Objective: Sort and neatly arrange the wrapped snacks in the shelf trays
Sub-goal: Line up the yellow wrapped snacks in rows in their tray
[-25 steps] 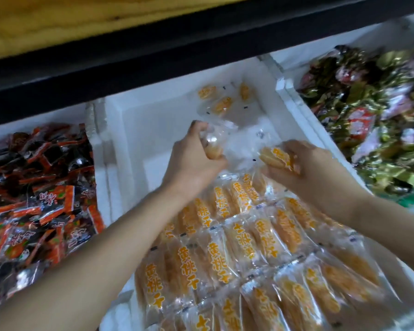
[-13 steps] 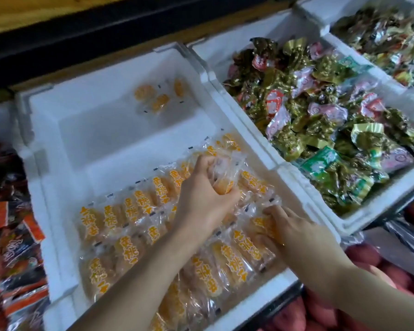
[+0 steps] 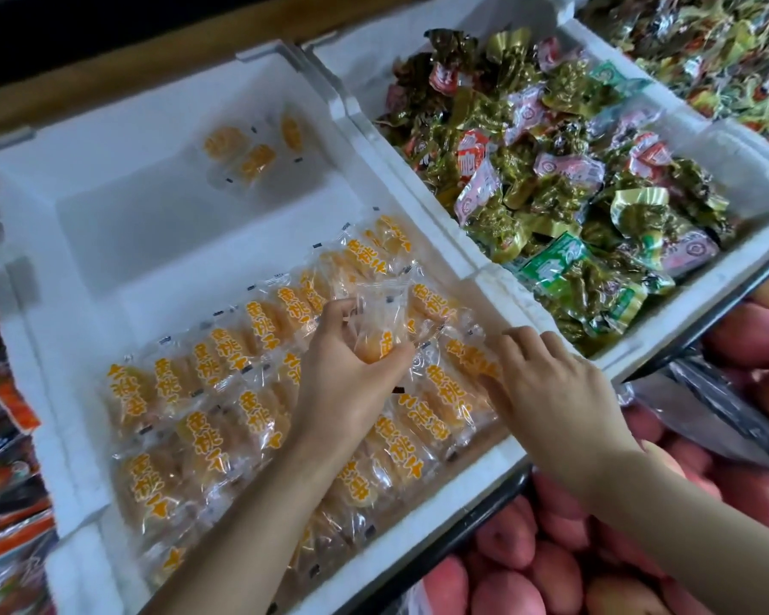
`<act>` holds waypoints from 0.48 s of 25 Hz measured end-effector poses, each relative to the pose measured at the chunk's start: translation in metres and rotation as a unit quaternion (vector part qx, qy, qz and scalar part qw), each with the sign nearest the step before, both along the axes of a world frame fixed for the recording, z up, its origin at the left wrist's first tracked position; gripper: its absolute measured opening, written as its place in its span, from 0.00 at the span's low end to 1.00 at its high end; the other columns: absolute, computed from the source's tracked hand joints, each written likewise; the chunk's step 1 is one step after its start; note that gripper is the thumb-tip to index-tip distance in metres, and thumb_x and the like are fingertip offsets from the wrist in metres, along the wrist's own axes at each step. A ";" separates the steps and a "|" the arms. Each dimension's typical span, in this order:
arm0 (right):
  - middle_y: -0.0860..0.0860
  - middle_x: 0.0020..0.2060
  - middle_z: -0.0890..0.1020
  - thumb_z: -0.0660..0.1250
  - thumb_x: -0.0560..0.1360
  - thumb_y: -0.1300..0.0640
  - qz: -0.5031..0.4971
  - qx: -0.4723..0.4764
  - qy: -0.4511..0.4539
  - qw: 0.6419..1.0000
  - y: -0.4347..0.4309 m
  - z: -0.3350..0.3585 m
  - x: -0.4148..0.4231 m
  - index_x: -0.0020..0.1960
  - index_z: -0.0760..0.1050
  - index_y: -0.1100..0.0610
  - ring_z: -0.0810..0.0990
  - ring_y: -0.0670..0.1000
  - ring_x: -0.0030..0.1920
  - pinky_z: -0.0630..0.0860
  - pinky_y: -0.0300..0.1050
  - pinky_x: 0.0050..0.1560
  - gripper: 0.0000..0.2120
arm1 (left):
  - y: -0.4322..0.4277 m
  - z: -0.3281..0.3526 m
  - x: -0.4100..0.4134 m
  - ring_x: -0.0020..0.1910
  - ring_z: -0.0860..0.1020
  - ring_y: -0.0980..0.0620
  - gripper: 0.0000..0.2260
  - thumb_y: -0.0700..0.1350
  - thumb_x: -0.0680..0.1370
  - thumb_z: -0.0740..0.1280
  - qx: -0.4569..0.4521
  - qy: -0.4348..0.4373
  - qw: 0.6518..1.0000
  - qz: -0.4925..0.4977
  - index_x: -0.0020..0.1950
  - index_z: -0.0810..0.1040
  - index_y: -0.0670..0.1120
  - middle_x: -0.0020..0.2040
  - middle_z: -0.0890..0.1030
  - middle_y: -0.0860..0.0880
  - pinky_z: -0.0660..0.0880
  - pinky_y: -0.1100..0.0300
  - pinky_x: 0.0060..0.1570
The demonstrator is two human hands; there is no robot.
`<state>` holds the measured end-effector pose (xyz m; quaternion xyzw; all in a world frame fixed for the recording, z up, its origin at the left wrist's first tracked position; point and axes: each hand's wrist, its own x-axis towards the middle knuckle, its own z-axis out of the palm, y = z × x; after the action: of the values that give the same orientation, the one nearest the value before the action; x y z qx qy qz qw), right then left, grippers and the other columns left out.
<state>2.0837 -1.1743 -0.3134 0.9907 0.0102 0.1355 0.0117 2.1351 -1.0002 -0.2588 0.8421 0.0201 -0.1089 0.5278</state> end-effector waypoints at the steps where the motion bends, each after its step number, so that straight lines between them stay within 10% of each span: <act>1: 0.54 0.42 0.79 0.72 0.68 0.51 0.025 0.024 -0.017 0.999 0.002 -0.001 0.000 0.51 0.78 0.58 0.79 0.57 0.40 0.77 0.49 0.32 0.16 | 0.000 -0.001 -0.002 0.23 0.70 0.59 0.15 0.47 0.72 0.73 -0.019 0.006 1.000 0.005 0.47 0.68 0.60 0.25 0.73 0.55 0.67 0.70 0.22; 7: 0.54 0.47 0.80 0.66 0.70 0.44 0.045 -0.017 0.024 0.999 0.013 -0.010 -0.005 0.55 0.79 0.54 0.79 0.57 0.40 0.76 0.48 0.37 0.18 | 0.005 -0.006 -0.010 0.23 0.68 0.59 0.15 0.46 0.71 0.72 -0.052 0.015 0.998 0.034 0.50 0.68 0.58 0.19 0.69 0.59 0.76 0.55 0.32; 12: 0.55 0.45 0.80 0.56 0.74 0.42 0.048 -0.006 -0.009 0.999 0.009 -0.002 -0.012 0.58 0.77 0.57 0.80 0.58 0.41 0.77 0.50 0.37 0.24 | 0.006 -0.008 -0.014 0.30 0.71 0.59 0.27 0.48 0.71 0.73 -0.060 0.032 0.997 0.047 0.62 0.61 0.60 0.29 0.70 0.54 0.67 0.76 0.26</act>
<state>2.0718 -1.1657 -0.3159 0.9877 0.0582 0.1445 0.0112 2.1208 -0.9945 -0.2669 0.8033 0.0699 -0.1123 0.5807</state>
